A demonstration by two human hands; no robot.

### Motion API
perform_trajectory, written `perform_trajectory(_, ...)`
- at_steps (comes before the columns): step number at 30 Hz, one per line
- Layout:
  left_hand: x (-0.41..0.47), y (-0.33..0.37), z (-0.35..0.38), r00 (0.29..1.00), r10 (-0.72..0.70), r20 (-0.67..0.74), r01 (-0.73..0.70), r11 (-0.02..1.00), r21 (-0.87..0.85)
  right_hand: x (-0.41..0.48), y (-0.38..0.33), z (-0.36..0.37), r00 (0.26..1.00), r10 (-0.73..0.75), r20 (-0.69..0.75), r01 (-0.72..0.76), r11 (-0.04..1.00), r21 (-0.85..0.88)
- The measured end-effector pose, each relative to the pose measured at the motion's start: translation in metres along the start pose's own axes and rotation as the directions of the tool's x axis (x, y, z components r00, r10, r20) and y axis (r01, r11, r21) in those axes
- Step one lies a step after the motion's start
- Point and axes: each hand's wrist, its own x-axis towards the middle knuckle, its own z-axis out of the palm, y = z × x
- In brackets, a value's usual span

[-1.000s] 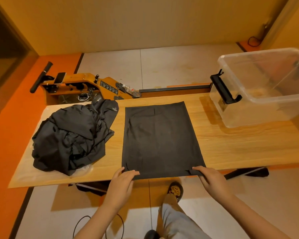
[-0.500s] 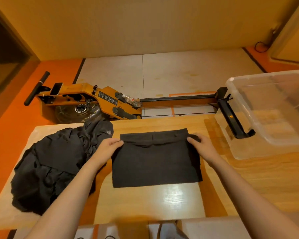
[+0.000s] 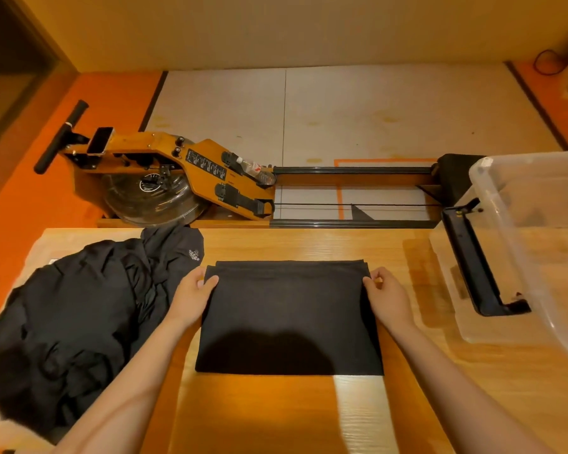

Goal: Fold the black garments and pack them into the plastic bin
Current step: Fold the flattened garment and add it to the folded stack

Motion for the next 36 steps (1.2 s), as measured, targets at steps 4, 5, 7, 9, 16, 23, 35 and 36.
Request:
perform_trajectory(4,0.014,-0.001,-0.003,0.998,0.029,-0.056,-0.023,0.994,0.108,0.001,0.001,0.002,0.998,0.019,-0.055,-0.019,1.000,-0.003)
perform_trajectory(5,0.017,-0.002,-0.002,0.998,0.029,-0.064,-0.020,0.990,0.138,0.002,0.000,0.003,0.997,0.024,-0.068,-0.025,1.000,-0.017)
perform_trajectory(7,0.022,-0.001,0.003,0.997,0.044,-0.068,-0.029,0.977,0.213,0.004,-0.002,0.004,0.996,0.038,-0.075,-0.042,0.997,-0.059)
perform_trajectory(9,0.024,0.002,0.008,0.996,0.038,-0.078,-0.011,0.948,0.319,0.007,-0.004,0.004,0.996,0.063,-0.059,-0.068,0.993,-0.097)
perform_trajectory(16,-0.014,0.010,0.037,0.874,0.308,-0.377,-0.070,0.846,0.529,-0.009,-0.010,0.007,0.899,-0.410,-0.152,0.334,0.869,-0.365)
perform_trajectory(23,-0.071,-0.033,0.129,0.961,0.273,-0.043,-0.174,0.720,0.672,-0.007,0.009,0.039,0.780,-0.442,0.444,0.624,0.493,-0.605)
perform_trajectory(35,-0.017,-0.025,0.078,0.811,0.555,0.184,-0.441,0.374,0.816,-0.104,0.013,0.051,0.927,-0.272,0.258,0.375,0.654,-0.657)
perform_trajectory(36,-0.031,-0.034,0.092,0.819,0.542,0.189,-0.456,0.414,0.788,-0.100,0.016,0.050,0.908,-0.309,0.283,0.418,0.634,-0.650)
